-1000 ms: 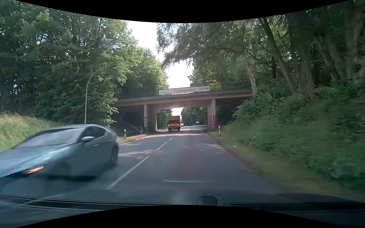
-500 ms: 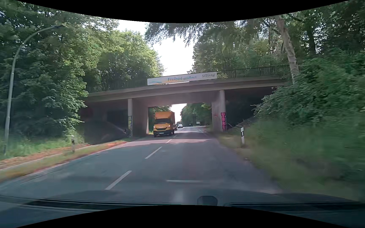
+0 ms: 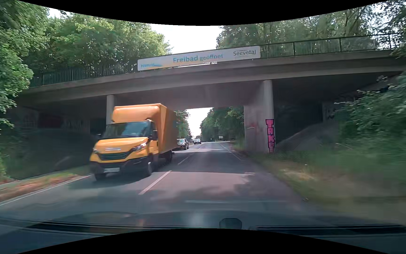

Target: Follow the waypoints while adhering to traffic rules and regulations

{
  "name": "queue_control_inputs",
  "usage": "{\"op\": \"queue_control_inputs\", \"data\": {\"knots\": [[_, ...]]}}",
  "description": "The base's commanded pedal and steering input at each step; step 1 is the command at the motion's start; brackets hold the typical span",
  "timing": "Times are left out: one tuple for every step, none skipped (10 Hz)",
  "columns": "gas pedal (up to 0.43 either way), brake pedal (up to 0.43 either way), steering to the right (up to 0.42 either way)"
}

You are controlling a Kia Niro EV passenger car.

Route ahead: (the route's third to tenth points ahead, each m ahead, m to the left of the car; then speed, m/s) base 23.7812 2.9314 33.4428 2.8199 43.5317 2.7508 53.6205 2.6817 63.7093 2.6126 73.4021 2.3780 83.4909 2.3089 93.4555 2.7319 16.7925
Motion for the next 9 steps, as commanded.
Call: {"op": "queue_control_inputs", "data": {"knots": [[0.228,0.000,-0.002],[0.228,0.000,-0.003],[0.228,0.000,-0.003],[0.228,0.000,-0.003],[0.228,0.000,-0.002],[0.228,0.000,-0.002],[0.228,0.000,-0.002],[0.228,0.000,-0.003],[0.228,0.000,-0.003]]}}
